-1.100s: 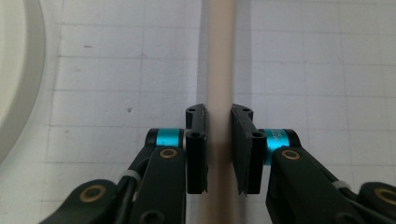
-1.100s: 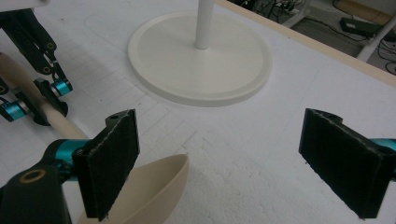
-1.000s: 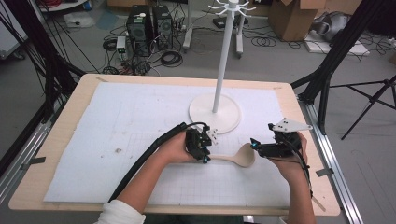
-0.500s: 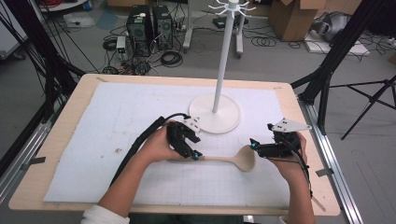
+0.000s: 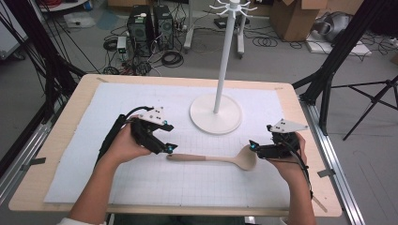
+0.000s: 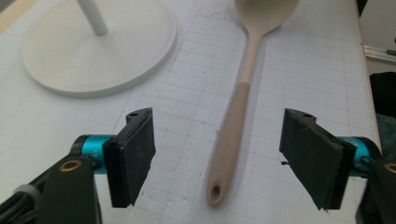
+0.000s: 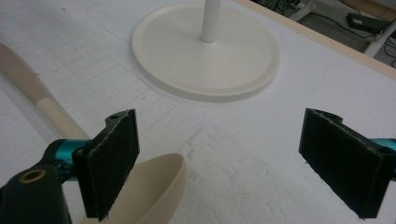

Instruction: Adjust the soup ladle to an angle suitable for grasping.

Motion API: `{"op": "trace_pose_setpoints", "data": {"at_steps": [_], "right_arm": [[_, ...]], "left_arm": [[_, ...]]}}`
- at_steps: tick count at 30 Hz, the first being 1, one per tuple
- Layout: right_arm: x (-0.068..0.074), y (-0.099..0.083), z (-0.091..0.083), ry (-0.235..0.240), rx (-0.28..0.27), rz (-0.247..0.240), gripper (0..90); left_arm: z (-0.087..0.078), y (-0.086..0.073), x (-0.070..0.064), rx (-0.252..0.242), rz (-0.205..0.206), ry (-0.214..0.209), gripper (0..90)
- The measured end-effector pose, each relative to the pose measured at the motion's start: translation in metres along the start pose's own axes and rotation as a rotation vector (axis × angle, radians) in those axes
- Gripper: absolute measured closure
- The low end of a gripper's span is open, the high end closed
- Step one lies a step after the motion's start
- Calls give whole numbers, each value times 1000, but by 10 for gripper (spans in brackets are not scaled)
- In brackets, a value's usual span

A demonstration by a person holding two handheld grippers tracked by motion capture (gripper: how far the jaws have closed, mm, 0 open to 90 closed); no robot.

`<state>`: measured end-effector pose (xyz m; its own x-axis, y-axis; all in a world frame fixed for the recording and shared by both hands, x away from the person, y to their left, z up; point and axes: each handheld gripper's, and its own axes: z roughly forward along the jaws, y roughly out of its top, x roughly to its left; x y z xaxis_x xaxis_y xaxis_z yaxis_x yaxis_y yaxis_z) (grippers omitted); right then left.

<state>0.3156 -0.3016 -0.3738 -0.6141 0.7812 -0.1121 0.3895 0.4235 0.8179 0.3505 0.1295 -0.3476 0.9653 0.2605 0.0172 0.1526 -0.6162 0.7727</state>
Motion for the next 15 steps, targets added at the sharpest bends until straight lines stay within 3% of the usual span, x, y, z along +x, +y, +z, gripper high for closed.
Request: {"op": "trace_pose_setpoints", "data": {"at_steps": [6, 11, 15], "right_arm": [[0, 1, -1, 5, -8, 5, 113], [1, 1, -1, 6, -6, 0, 113], [2, 1, 0, 11, -2, -2, 113]], "left_arm": [[-25, -26, -5, -78, -17, 49, 215], [-44, -50, -5, -147, -68, 91, 182], [-55, -65, -2, -162, -92, 117, 160]]}}
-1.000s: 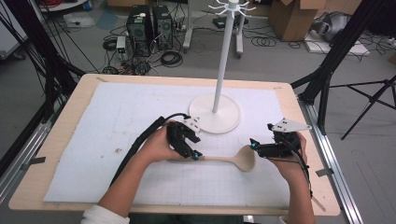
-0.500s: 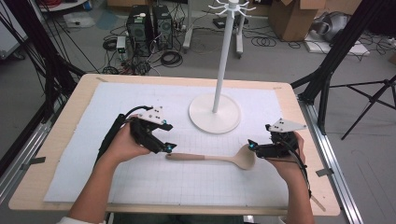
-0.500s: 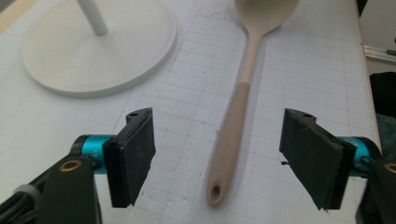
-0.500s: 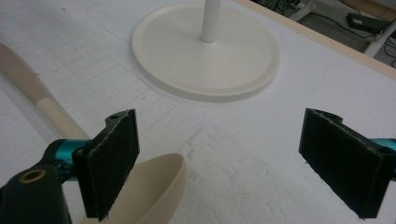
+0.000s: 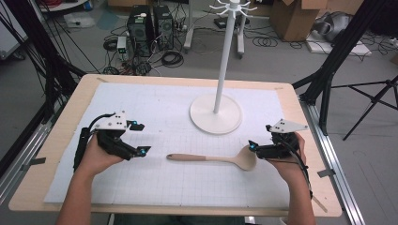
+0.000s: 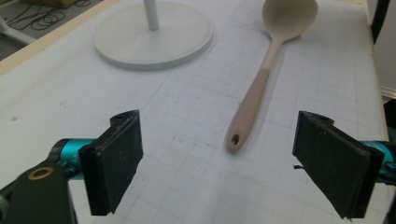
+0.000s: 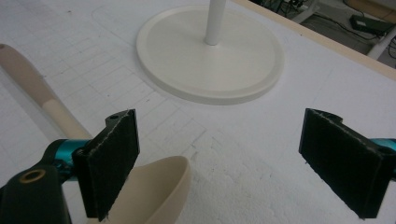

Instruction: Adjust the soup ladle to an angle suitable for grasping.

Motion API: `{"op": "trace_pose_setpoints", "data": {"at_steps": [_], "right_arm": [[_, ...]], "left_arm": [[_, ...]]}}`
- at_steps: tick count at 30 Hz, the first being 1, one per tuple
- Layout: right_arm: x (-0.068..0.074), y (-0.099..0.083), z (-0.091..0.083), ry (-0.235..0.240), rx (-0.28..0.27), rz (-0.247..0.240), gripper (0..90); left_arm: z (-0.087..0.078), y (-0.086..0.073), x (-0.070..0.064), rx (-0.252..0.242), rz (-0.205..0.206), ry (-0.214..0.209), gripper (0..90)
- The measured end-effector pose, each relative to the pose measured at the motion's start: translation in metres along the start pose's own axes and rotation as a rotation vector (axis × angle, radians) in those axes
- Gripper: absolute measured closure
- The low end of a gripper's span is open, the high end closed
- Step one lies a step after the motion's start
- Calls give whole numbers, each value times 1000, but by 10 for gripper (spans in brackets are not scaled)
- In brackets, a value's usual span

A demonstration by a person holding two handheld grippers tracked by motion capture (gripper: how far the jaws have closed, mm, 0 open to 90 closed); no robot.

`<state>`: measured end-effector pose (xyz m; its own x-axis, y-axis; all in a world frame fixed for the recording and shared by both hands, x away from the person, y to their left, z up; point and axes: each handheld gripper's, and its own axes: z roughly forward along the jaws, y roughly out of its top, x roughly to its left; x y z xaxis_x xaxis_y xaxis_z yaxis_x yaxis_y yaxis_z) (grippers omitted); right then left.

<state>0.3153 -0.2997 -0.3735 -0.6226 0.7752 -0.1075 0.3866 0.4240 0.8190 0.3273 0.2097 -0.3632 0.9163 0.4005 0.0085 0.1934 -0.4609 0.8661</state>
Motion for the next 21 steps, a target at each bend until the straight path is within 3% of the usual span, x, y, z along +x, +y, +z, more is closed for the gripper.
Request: {"op": "trace_pose_setpoints", "data": {"at_steps": [13, 21], "right_arm": [[0, 1, -1, 3, -10, 5, 114], [0, 2, 4, 9, 2, 1, 113]], "left_arm": [[-13, -8, 6, -5, -6, 41, 23], [-18, -12, 9, -22, -15, 54, 17]]}}
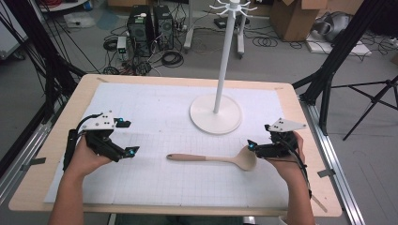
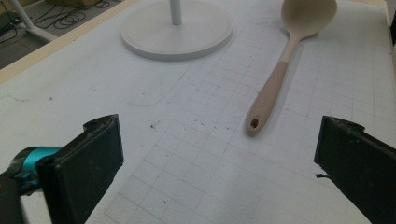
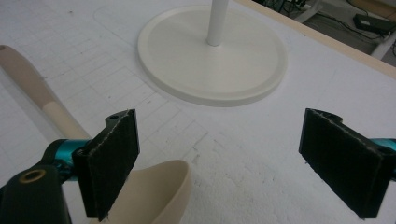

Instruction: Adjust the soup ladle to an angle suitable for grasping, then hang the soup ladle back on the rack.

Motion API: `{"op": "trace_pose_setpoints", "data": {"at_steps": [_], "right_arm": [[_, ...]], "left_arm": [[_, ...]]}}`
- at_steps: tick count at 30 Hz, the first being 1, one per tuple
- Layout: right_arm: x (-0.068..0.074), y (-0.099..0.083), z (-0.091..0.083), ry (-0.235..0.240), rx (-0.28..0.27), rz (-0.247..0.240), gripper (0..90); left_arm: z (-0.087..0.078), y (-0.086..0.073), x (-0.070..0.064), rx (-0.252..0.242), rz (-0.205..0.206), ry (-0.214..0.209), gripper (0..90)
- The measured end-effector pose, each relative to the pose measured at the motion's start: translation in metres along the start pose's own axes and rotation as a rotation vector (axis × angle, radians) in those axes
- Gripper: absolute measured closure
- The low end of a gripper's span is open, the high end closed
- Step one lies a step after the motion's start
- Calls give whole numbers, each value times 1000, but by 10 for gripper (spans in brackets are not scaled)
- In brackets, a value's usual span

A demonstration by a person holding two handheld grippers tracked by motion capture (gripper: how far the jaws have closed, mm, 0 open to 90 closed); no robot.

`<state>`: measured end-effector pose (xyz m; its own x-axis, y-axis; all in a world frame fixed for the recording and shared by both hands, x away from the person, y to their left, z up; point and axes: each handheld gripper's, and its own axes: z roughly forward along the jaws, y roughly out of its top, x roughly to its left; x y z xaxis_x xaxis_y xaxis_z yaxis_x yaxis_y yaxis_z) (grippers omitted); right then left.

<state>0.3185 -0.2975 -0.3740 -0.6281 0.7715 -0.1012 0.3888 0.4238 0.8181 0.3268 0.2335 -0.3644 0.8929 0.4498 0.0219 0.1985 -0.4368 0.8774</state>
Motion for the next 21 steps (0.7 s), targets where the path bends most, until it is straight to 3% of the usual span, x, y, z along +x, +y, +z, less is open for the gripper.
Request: {"op": "trace_pose_setpoints", "data": {"at_steps": [11, 21], "right_arm": [[0, 1, -3, 2, -11, 2, 113], [6, 7, -1, 19, -7, -24, 113]], "left_arm": [[6, -1, 0, 19, 9, -6, 17], [-2, -3, -2, 10, 16, 14, 17]]}}
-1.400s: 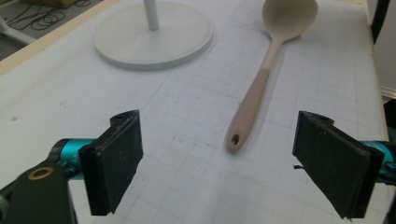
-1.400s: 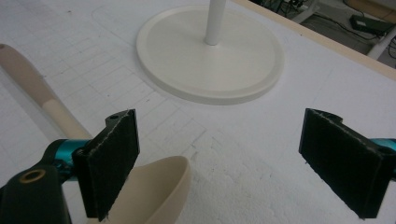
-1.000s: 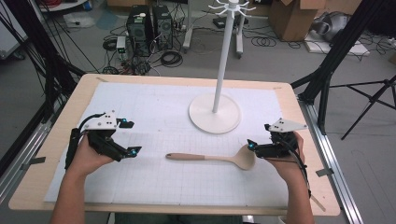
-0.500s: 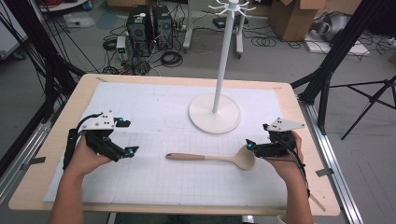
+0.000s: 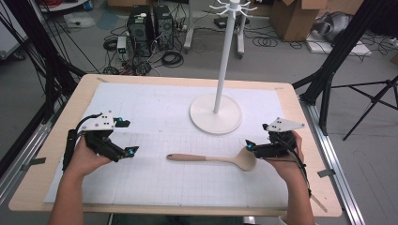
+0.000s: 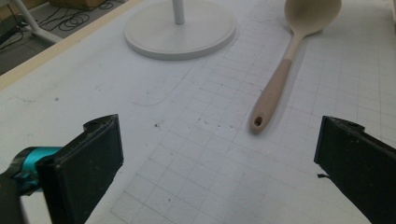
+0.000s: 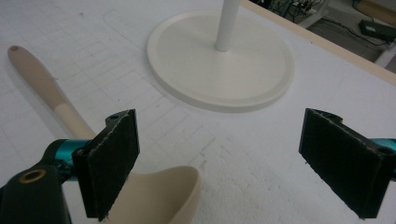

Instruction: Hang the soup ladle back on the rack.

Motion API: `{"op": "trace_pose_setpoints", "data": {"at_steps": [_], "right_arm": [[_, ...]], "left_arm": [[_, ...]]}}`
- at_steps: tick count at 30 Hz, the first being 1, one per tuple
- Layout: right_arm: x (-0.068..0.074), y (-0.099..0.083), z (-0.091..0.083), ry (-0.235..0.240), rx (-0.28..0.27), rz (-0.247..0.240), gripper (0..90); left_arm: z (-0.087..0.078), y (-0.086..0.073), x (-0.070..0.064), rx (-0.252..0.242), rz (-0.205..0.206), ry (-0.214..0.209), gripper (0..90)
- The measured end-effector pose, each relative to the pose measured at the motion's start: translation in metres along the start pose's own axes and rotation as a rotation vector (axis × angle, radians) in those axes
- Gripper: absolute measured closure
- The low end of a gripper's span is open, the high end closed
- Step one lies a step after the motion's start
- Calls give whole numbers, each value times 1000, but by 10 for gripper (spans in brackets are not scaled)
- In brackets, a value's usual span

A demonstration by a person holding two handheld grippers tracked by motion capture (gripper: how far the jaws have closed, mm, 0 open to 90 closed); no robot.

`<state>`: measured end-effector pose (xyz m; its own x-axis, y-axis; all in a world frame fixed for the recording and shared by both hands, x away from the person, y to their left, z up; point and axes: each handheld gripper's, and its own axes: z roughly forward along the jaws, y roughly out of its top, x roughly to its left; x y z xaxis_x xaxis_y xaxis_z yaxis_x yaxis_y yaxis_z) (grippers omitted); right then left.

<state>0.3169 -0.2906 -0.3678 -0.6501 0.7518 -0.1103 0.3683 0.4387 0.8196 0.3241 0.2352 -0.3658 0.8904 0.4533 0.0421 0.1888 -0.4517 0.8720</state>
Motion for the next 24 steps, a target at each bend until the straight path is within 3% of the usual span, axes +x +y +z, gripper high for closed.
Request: {"op": "trace_pose_setpoints", "data": {"at_steps": [8, 24], "right_arm": [[9, 14, 11, 46, -14, -44, 113], [35, 25, 31, 137, 46, -129, 113]], "left_arm": [[-9, -8, -1, 14, -16, 21, 17], [-8, -11, 0, 21, -17, 30, 17]]}}
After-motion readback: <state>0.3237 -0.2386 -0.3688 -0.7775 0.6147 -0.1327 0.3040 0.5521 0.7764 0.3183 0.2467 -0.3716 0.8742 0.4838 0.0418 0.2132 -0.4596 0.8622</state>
